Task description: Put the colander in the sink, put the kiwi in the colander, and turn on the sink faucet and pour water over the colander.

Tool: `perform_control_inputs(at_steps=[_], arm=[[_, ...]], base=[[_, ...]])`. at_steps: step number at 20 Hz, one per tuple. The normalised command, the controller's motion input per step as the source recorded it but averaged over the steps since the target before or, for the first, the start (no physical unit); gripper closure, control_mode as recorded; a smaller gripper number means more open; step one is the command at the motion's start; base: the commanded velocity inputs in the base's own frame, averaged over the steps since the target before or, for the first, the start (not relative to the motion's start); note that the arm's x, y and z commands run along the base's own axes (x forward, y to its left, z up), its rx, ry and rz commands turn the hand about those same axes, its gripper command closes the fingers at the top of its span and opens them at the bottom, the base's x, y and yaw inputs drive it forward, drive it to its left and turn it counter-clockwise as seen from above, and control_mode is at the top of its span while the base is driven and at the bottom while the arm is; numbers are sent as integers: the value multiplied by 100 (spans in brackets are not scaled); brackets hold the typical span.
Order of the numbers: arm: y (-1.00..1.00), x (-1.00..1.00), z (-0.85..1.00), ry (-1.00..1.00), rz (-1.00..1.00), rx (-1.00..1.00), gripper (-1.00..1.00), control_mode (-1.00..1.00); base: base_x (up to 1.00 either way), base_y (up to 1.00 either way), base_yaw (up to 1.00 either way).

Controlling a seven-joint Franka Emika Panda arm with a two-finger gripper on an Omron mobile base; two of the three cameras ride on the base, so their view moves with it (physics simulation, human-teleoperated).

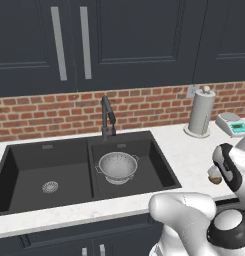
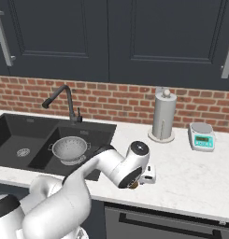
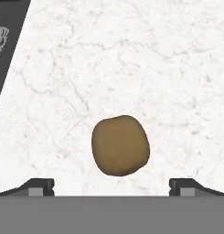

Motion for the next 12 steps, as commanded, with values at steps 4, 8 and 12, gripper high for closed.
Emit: perform_control_inputs(at_steps=[4,8,12], arm=[[-14,22,-29,0,0,0,-100,-100],[-8,16,-28,0,0,0,-100,-100],[0,14,-22,0,0,-4,-100,-100]], base=[[0,0,0],[0,0,0],[0,0,0]])
